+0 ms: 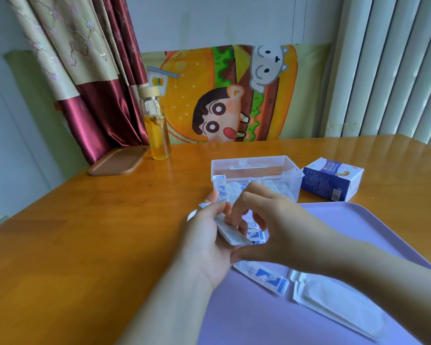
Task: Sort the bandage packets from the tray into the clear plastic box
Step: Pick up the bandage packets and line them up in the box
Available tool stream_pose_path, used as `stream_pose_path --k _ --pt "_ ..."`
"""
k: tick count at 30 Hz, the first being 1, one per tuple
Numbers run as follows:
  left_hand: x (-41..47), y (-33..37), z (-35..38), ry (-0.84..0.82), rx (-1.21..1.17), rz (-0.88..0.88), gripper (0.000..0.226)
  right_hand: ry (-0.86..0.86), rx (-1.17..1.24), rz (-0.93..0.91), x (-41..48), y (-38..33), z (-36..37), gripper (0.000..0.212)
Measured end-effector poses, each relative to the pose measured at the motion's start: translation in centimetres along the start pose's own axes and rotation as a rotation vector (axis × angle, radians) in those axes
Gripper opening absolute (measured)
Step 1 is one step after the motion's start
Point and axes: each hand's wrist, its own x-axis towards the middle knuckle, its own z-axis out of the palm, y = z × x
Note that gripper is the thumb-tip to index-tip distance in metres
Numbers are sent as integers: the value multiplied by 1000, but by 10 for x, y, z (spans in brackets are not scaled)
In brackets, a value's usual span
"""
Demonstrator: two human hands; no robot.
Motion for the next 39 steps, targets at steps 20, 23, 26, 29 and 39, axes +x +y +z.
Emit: stream_pose_path --k 20,23,26,29,39 --pt "35 31 53 -345 670 109 28 -61 -183 1 52 26 -55 96" --pt "53 48 63 -378 789 195 22 -60 88 130 77 34 -85 91" --pt "79 64 67 -440 885 199 20 -16 252 216 98 52 -106 48" --pt "97 65 70 -494 935 152 22 -46 186 199 111 65 -105 17" --pt "135 74 35 -180 1642 655 31 -275 -82 550 140 133 -104 12"
